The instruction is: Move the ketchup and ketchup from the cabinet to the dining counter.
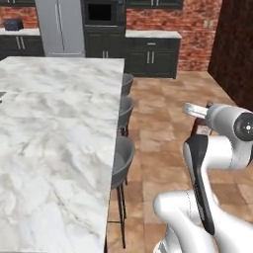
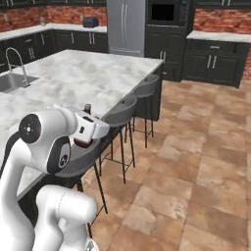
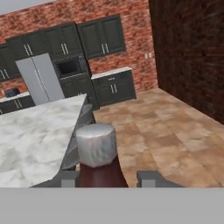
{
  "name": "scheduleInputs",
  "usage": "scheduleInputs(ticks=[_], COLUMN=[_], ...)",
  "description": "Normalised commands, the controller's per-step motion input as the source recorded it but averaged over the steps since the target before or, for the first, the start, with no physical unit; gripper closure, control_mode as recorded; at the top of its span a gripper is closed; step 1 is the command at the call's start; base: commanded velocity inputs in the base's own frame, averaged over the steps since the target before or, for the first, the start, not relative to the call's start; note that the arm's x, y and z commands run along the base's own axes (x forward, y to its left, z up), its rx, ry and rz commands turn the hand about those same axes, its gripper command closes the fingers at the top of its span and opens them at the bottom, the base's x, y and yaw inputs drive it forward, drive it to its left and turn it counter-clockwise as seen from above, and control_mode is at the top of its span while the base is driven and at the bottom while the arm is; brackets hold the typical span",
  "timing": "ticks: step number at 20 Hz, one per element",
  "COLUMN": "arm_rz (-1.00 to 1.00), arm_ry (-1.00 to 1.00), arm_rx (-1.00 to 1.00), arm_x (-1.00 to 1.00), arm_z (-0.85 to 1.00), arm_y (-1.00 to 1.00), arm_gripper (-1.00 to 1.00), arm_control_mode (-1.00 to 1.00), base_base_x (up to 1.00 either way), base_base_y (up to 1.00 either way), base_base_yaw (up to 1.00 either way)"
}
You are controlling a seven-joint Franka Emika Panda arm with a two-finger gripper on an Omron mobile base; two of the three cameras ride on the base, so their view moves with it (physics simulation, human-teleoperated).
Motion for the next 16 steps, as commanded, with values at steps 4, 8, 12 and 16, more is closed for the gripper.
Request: scheduleInputs(ticks=[4,8,12,16], arm_rz=[0.00,0.00,0.00,0.00], arm_ry=[0.00,0.00,0.00,0.00], arm_rx=[0.00,0.00,0.00,0.00], arm_x=[0.00,0.00,0.00,0.00], arm_z=[0.00,0.00,0.00,0.00], arm_y=[0.00,0.00,0.00,0.00], arm_gripper=[1.00,1.00,1.00,1.00], arm_control_mode=[1.00,1.00,1.00,1.00], base_base_x=[0.51,0.44,0.39,0.41], base_base_y=[-0.16,-0.07,-0.02,-0.04], base_base_yaw=[0.43,0.58,0.63,0.61])
